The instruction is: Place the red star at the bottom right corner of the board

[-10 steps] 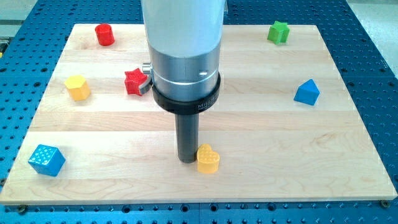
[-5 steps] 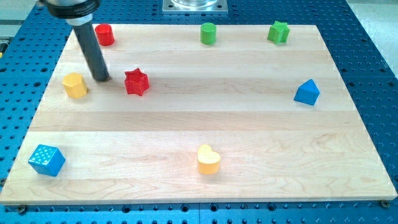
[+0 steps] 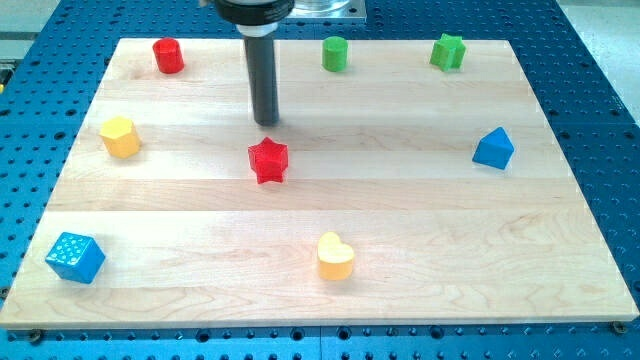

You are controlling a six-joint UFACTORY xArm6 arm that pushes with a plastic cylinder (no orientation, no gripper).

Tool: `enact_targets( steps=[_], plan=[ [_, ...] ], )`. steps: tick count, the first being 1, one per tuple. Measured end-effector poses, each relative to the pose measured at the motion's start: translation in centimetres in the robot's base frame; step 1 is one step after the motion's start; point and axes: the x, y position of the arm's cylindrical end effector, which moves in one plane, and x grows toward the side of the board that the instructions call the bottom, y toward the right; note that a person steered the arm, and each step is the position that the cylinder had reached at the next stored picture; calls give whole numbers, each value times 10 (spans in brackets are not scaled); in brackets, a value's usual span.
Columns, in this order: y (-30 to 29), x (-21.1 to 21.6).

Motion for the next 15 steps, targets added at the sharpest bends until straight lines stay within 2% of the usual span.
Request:
enact_targets(
  steps=[2,3,5,7,9,10,12,13,15],
  plan=[
    [-38,16],
    [-43,53],
    [79,54],
    [49,31],
    [-27,38],
    [-10,69],
    [64,72],
    [39,73],
    [80,122]
  ],
)
